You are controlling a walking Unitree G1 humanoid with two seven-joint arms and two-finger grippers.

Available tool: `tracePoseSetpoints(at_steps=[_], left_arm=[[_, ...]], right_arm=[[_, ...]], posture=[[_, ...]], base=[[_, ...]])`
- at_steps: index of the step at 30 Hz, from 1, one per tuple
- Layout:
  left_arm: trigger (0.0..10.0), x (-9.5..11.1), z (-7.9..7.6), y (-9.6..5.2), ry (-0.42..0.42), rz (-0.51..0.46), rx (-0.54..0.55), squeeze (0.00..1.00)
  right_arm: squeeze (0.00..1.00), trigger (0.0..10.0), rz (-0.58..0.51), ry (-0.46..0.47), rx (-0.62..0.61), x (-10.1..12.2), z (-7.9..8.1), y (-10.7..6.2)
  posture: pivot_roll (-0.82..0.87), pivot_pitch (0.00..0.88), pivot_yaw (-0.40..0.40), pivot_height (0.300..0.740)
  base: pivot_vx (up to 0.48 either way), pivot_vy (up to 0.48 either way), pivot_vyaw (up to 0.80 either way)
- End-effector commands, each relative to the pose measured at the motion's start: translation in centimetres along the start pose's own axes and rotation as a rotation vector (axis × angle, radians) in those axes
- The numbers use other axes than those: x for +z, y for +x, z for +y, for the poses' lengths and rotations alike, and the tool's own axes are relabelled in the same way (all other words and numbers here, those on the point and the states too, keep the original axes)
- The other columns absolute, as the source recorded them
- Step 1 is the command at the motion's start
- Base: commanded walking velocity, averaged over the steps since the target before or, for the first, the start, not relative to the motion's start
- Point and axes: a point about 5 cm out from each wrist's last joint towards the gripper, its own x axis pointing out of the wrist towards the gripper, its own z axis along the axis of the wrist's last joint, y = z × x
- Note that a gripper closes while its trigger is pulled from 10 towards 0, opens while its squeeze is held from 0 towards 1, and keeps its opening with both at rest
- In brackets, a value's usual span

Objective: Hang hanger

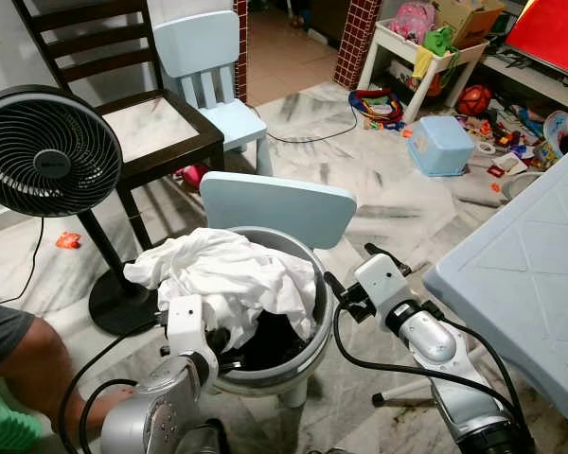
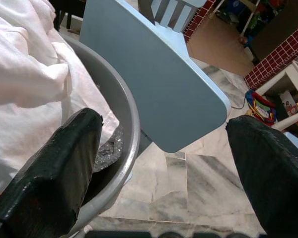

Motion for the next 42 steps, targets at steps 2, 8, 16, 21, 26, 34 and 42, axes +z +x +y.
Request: tracePoseSetpoints(at_steps=[2,8,16,21,26,34,42], left_arm=[[0.0,0.9,0.2,-1.2,0.048,-0.062,0.015,0.0],[0.0,4.1,-0.9,-3.4,0.278,-0.332,-0.059,0.0],[0.0,3.9,-1.9,-3.7,0.323,-0.408,-0.092,0.0],[6.0,2.0,-2.4,-2.5,0.301,-0.283,-0.141,0.0],[10.0,1.9,-2.1,-2.0,0.28,-0.247,-0.117,1.0],[10.0,1.4,-1.7,-1.7,0.29,-0.193,-0.089,0.55],[10.0,0.5,-1.6,-0.6,0.261,-0.115,-0.114,0.0]], right_arm=[[0.0,10.0,0.017,0.0,-0.005,-0.5,-0.3,-0.2],[0.0,10.0,0.02,0.003,-0.001,-0.7,0.0,-0.2],[0.0,10.0,0.013,0.009,0.003,-0.5,0.4,-0.2],[0.0,10.0,0.029,0.0,-0.003,-1.0,-0.2,-0.7],[0.0,10.0,0.029,-0.002,-0.006,-0.8,-0.4,-0.6],[0.0,10.0,0.027,-0.004,-0.005,-0.8,-0.3,-0.7],[0.0,10.0,0.026,-0.008,-0.009,-0.8,-0.4,-0.6]], posture=[[0.08,0.121,-0.069,0.74],[0.09,0.125,-0.071,0.74],[0.08,0.131,-0.069,0.74],[0.07,0.135,-0.072,0.74],[0.07,0.135,-0.07,0.74],[0.06,0.134,-0.071,0.74],[0.06,0.134,-0.069,0.74]], base=[[0.0,0.0,0.0],[0.0,0.0,0.0],[0.0,0.0,0.0],[0.0,0.0,0.0],[0.0,0.0,0.0],[0.0,0.0,0.0],[0.0,0.0,0.0]])
